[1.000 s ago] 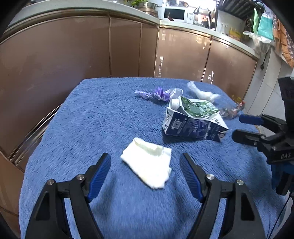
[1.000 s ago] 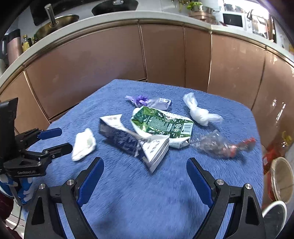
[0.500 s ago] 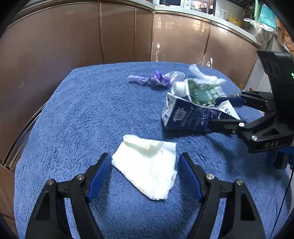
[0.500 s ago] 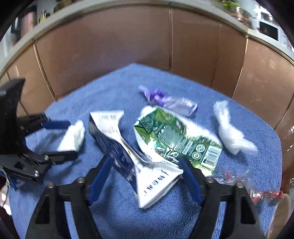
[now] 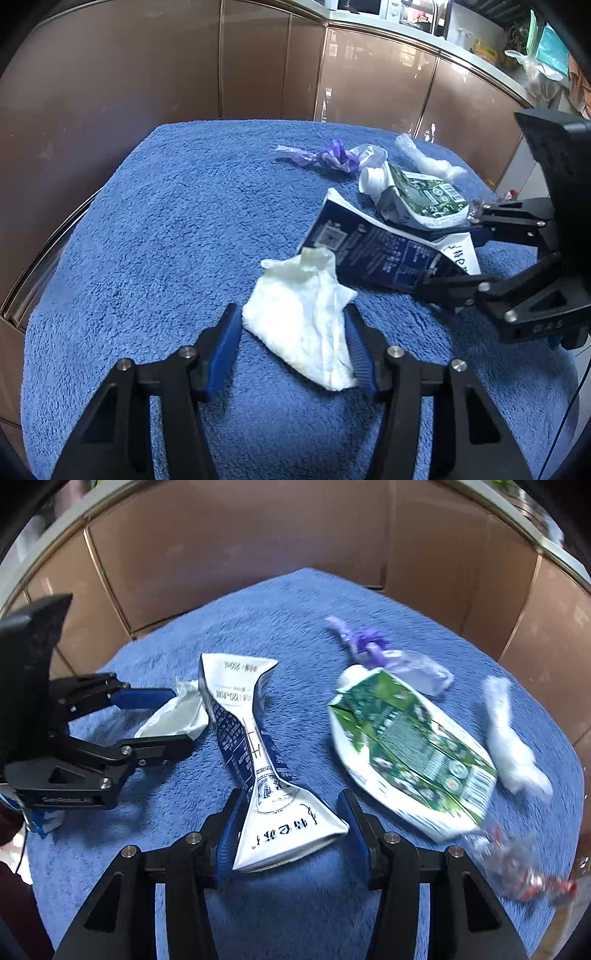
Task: Collect trash
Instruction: 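Grasp the white cloth with the left tool while the right tool grasps the milk carton, then carry cloth and milk carton over the black bin and open both tools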
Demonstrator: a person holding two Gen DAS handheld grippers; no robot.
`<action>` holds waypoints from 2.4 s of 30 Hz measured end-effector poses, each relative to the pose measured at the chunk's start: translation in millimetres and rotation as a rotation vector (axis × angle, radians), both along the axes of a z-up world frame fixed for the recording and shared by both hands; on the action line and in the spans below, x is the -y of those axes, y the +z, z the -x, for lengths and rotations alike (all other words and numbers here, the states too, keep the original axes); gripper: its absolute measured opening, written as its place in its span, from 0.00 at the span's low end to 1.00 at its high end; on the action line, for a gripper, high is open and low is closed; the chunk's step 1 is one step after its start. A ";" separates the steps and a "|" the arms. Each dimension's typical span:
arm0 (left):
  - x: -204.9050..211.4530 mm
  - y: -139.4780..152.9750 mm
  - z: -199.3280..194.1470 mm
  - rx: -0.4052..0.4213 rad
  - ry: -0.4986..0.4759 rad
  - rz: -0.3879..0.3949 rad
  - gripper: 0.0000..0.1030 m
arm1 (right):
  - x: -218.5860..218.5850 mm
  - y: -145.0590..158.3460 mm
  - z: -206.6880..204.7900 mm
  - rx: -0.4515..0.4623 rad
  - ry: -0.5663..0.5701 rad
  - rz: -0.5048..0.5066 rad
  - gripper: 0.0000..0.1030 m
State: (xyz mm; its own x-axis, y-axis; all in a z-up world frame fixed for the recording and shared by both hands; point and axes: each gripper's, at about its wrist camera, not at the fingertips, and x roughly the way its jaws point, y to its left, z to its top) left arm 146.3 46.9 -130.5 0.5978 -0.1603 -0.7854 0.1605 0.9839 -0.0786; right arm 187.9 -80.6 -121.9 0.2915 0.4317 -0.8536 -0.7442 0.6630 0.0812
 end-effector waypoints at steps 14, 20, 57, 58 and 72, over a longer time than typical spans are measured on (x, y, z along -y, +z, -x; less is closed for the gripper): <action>-17.0 9.3 18.4 0.034 0.011 0.025 0.12 | 31.5 9.7 31.0 0.001 -0.138 -0.123 0.47; -18.5 30.6 40.2 0.070 0.009 0.016 0.11 | 61.5 38.6 70.8 0.053 -0.245 -0.207 0.47; 509.1 25.3 10.7 -0.138 -0.767 0.099 0.14 | 471.6 -35.9 206.9 0.103 -1.473 -0.102 0.48; 518.1 18.3 4.9 -0.161 -0.768 0.106 0.14 | 477.1 -40.7 203.9 0.098 -1.484 -0.099 0.48; 557.6 -14.8 -22.8 -0.236 -0.741 0.171 0.49 | 491.5 -71.3 188.1 0.055 -1.551 -0.010 0.62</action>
